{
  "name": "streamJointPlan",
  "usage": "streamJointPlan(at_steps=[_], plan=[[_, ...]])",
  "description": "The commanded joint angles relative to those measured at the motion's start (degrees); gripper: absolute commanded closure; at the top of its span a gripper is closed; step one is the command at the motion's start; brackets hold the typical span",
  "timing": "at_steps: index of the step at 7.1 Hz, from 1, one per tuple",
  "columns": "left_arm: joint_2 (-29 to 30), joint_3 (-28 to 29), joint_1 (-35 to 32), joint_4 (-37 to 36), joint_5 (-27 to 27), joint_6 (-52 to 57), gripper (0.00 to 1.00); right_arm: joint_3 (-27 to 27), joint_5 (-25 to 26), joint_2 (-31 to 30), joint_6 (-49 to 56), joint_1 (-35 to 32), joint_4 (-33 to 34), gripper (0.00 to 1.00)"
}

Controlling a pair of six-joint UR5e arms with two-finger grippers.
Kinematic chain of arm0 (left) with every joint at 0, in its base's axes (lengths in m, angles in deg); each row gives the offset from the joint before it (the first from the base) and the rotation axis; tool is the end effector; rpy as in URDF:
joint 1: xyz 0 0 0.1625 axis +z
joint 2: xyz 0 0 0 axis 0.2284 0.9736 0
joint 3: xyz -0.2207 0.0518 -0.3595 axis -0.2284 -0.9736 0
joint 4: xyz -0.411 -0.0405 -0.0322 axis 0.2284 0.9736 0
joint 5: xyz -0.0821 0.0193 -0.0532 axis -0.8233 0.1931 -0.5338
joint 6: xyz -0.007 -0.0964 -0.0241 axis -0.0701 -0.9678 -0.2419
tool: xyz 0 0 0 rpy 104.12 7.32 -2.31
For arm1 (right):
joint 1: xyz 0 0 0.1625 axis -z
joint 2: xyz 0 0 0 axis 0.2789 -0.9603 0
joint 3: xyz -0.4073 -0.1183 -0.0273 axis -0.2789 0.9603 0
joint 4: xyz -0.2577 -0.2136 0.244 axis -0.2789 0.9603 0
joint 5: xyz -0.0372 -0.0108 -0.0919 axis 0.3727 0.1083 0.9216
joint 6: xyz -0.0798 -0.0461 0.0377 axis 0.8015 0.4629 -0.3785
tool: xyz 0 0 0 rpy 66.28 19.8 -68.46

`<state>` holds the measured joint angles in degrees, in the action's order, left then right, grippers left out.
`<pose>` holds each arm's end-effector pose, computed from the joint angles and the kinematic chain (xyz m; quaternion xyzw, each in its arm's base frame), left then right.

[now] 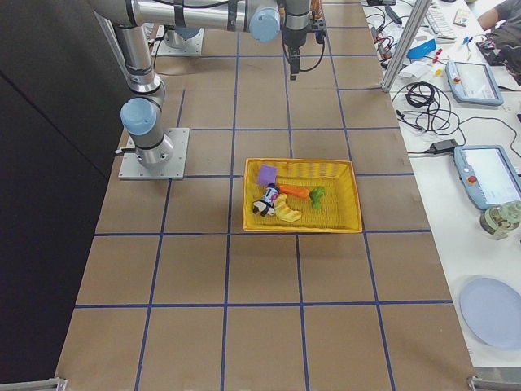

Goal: Transfer tape with both arms
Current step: 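Carry the tape roll with the left gripper over the wicker basket, then release the tape into the wicker basket and raise the left gripper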

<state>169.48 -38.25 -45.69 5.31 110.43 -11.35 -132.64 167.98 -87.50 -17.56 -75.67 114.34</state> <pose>0.2102 -0.5933 0.3032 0.0580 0.9977 0.0243 0.0236 0.1494 -0.5339 0.4436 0.0039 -0.9998 0.0180 0.0060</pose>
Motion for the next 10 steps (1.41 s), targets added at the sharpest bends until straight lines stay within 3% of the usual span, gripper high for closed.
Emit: streamJointPlan(at_steps=[1, 2, 3, 4, 6, 10], plan=[[-10.51, 0.6, -12.13, 13.83, -0.38, -20.46, 0.0, 0.03, 0.04, 0.05, 0.0, 0.11, 0.09, 0.0], [-14.04, 0.68, -20.04, 17.54, -5.6, -33.29, 0.0, -0.05, -0.05, -0.04, 0.0, 0.11, 0.0, 0.0], [-16.16, 0.77, -27.08, 17.93, -6.35, -37.16, 0.0, -0.05, -0.05, 0.05, 0.0, 0.11, 0.0, 0.0], [-17.32, 1.38, -30.11, 18.11, -6.44, -37.29, 0.0, -0.05, 0.04, 0.05, 0.0, 0.02, 0.0, 0.0], [-18.9, 4.29, -30.67, 26.34, -5.39, -37.81, 0.0, -0.05, 0.13, 0.05, 0.0, 0.11, 0.0, 0.0], [-18.73, 3.5, -30.23, 26.28, -5.04, -37.2, 0.0, -0.05, 0.04, 0.05, 0.0, 0.19, 0.09, 0.0]])
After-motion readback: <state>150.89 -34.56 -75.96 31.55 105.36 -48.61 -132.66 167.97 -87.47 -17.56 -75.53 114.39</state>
